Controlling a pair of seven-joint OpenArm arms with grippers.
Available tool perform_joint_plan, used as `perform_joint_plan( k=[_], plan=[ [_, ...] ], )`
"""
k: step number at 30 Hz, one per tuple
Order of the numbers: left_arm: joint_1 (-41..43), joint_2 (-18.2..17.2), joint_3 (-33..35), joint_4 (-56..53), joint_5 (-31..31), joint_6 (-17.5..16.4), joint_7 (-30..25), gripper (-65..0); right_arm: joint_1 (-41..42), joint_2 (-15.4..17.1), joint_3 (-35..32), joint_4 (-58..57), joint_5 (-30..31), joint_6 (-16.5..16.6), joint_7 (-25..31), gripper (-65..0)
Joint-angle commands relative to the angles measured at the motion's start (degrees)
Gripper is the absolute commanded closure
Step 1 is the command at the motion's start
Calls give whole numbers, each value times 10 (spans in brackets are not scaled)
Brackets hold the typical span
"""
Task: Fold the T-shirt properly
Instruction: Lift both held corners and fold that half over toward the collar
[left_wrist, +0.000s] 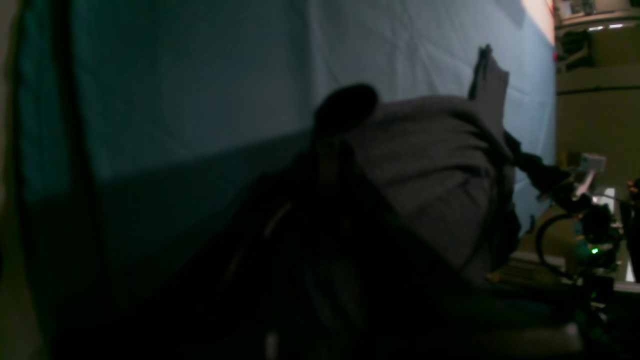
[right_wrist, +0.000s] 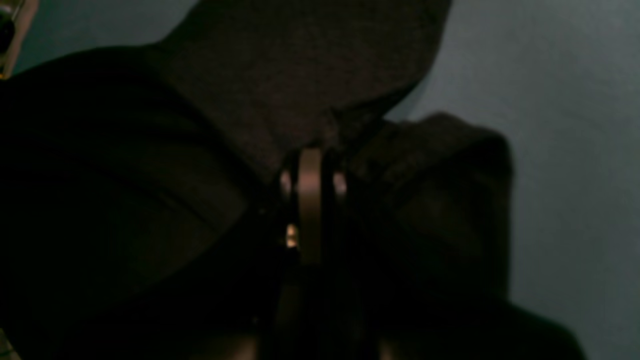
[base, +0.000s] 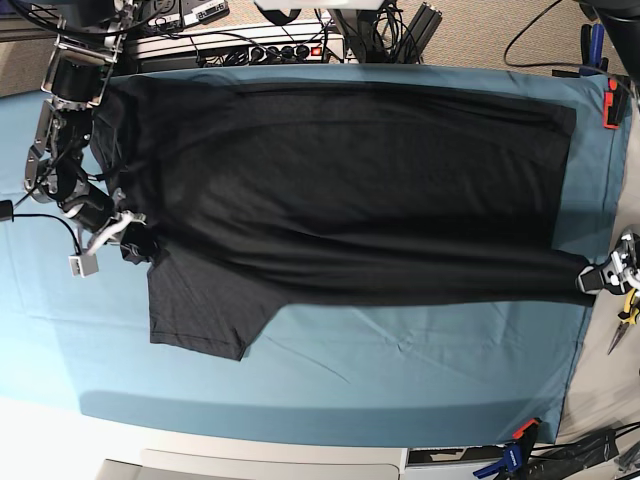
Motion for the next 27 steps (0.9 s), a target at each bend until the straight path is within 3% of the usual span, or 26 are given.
perform_joint_plan(
  k=[1,7,13,27],
  plan=[
    [-10,-17,-2,9,-16,-5,-7,0,11,18,3,12,16,7,10,0],
    [2,-17,-2,9,-16,-5,-7,0,10,37,19,12,27,7,-3,0],
    [15,-17,-2,9,-16,-5,0,0,1,44,54,13,96,7,-57,0],
    [15,-21,-2,18,-16,-5,21,0,-95,43,123,73,122,7,-63,0]
  ],
)
